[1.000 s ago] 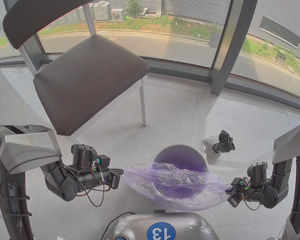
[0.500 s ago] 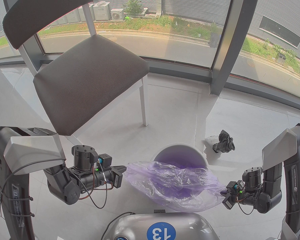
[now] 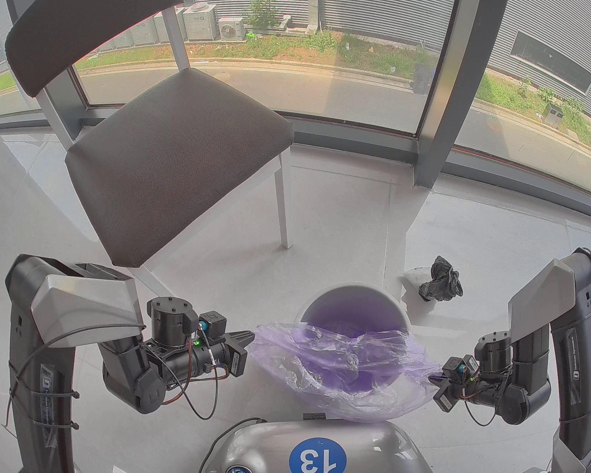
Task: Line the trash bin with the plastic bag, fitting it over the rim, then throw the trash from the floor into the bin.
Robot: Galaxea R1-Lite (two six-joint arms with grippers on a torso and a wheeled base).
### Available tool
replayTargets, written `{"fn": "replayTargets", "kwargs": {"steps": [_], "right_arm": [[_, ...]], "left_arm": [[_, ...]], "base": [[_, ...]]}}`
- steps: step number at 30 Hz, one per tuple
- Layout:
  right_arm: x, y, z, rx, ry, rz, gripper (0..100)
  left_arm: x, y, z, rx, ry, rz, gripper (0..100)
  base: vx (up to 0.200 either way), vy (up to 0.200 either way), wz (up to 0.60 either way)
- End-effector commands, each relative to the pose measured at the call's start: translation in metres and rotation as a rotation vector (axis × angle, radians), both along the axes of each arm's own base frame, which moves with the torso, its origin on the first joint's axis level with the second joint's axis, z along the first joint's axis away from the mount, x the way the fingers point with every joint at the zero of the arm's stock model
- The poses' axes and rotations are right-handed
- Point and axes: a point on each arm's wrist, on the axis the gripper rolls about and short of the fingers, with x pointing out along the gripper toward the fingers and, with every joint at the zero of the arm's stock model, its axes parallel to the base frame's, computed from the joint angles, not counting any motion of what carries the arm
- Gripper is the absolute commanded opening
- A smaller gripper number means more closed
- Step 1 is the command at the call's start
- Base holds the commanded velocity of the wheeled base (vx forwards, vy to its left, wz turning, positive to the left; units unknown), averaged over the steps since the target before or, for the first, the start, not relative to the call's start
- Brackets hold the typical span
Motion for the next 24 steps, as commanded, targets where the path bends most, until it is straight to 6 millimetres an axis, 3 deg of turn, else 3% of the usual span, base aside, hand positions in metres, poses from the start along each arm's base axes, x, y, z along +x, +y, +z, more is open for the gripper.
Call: {"fn": "replayTargets", "kwargs": {"steps": [1,13,24], "right_arm": [[0.0,-0.003,-0.001,-0.005,0.006,-0.008,0],[0.0,-0.004,-0.003,-0.009,0.026,-0.013,0],[-0.001,-0.004,-0.003,-0.015,0.028,-0.008,0]], "left_arm": [[0.001,0.004,-0.013,0.02,0.014,0.006,0],[0.006,0.016,-0.027,0.081,0.009,0.01,0],[0.008,0.016,-0.026,0.081,-0.003,0.01,0]], "base": [[0.0,0.0,0.0],[0.0,0.0,0.0],[0.0,0.0,0.0]]}}
